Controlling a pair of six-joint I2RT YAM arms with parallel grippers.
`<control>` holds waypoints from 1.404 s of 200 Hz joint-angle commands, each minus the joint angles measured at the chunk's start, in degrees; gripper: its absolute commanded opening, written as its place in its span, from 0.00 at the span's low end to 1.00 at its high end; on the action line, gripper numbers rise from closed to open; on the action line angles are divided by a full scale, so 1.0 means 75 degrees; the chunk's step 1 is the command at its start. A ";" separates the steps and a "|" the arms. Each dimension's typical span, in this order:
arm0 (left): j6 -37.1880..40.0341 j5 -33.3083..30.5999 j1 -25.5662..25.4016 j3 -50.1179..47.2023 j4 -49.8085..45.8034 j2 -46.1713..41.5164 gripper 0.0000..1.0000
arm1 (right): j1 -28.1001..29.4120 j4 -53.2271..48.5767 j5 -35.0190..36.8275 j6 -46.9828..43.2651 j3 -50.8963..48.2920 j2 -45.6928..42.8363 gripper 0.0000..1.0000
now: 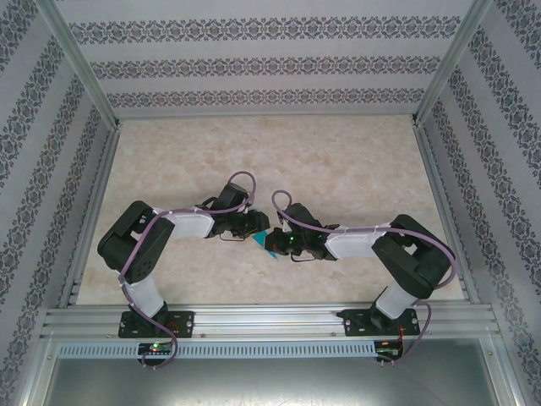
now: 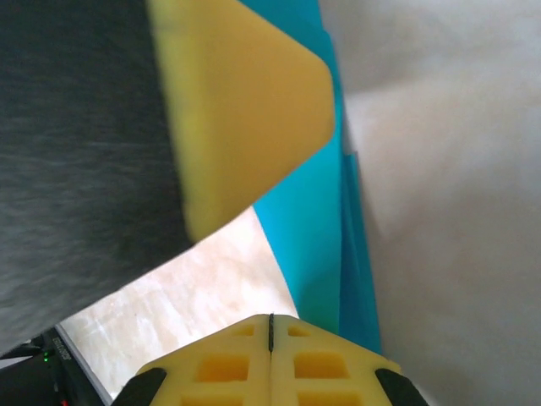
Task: Fold a paper plane with a square sheet of paper (pick it up from the middle)
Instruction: Fold the wing for the fifth time at the center of the table.
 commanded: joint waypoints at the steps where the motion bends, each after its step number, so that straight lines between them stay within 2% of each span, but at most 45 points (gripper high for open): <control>1: 0.0188 -0.0099 -0.0053 0.0085 -0.0467 0.0221 0.41 | 0.0000 0.0413 -0.0160 0.0110 0.0039 0.0119 0.03; 42: 0.0205 -0.0084 -0.0051 0.0105 -0.0508 0.0234 0.40 | -0.0052 -0.0100 -0.0107 0.0010 0.0026 0.0292 0.03; 97: 0.0215 -0.0146 -0.0049 0.0082 -0.0559 0.0280 0.40 | -0.0063 0.0295 -0.0254 0.0351 -0.0687 0.0342 0.04; 158: 0.0248 -0.0154 -0.0048 0.0139 -0.0656 0.0304 0.40 | -0.0061 0.0074 -0.0371 0.0438 -0.0638 -0.0219 0.05; 189: 0.0242 -0.0163 -0.0048 0.0141 -0.0672 0.0328 0.40 | -0.0048 -0.0118 -0.0184 0.0496 -0.0908 0.0255 0.05; 206: 0.0247 -0.0166 -0.0048 0.0164 -0.0689 0.0328 0.40 | -0.0035 0.0300 -0.0340 0.0571 -0.1036 0.0490 0.05; 222: 0.0271 -0.0166 -0.0048 0.0199 -0.0752 0.0321 0.40 | 0.0012 0.0390 -0.0511 0.0595 -0.0934 0.0230 0.05; 254: 0.0271 -0.0187 -0.0056 0.0189 -0.0796 0.0292 0.40 | 0.0041 -0.0127 -0.0262 0.0470 -0.0992 -0.0536 0.05; 281: 0.0283 -0.0163 -0.0048 0.0222 -0.0807 0.0319 0.40 | 0.0000 -0.0144 -0.0261 0.0426 -0.1303 -0.0284 0.05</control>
